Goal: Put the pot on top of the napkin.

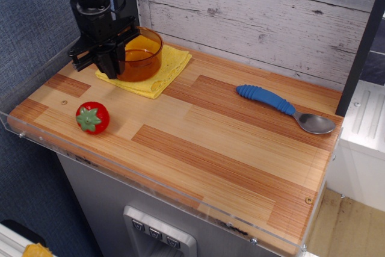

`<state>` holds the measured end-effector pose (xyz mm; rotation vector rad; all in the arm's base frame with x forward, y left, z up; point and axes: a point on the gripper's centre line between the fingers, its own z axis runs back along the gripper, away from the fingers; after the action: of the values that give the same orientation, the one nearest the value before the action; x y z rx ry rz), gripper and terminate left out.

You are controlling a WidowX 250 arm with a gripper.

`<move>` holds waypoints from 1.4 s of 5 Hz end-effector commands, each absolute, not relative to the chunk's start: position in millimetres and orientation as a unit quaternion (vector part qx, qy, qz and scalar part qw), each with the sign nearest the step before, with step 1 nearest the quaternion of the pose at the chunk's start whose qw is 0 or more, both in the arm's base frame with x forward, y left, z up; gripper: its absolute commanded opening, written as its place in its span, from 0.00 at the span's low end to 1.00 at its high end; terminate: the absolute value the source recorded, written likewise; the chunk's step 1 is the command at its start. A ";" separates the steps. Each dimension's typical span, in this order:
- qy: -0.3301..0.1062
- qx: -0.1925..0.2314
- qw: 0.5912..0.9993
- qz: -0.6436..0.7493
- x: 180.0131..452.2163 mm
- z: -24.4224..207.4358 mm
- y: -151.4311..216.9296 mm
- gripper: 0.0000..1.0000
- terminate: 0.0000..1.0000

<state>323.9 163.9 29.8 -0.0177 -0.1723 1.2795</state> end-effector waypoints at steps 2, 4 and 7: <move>-0.111 0.036 0.820 0.560 314.1 89.1 156.2 1.00 0.00; -0.094 0.088 0.848 0.514 318.2 117.3 135.1 1.00 0.00; -0.124 0.073 0.945 0.293 310.8 130.8 50.8 1.00 0.00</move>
<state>323.6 44.4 113.9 0.1577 -0.2004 0.5872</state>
